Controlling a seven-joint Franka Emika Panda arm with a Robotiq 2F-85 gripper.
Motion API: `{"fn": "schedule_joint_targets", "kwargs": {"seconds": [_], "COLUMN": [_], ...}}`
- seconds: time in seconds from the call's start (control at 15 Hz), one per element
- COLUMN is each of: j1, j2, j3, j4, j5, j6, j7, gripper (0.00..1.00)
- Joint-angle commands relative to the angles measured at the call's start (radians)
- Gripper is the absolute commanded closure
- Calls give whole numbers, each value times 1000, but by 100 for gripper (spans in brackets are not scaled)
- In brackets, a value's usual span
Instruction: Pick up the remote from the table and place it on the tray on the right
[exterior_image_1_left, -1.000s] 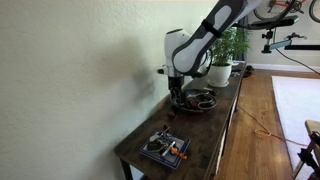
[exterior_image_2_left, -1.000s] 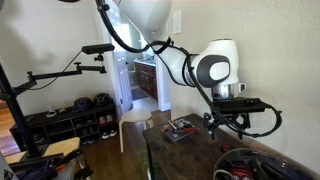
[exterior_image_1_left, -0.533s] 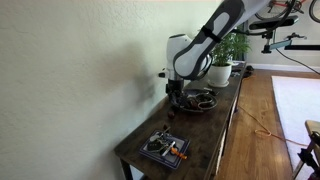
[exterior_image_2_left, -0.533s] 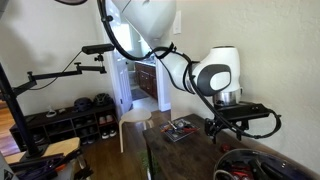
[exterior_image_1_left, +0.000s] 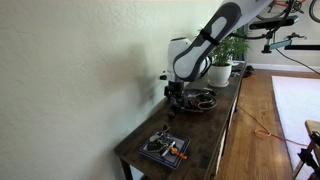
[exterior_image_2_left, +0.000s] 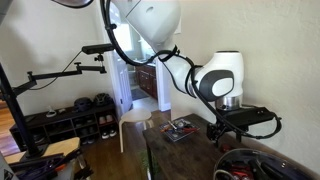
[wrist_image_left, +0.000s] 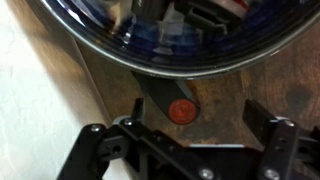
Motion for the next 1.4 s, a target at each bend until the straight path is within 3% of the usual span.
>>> {"fn": "schedule_joint_targets", "kwargs": {"seconds": [0.0,0.8,0.87,1.0,1.33], "j1": [-19,-24,-26,-29,-37], "j2": [44,127,128,130,130], "j3": [11,16,18,21,23], "j4": [47,131,129,126,126], "j5": [15,24,25,29,46], "j6": [11,1,1,4,10], "j7": [-73,-125,-127,-130,-141], "gripper": [0,0,25,33,67]}}
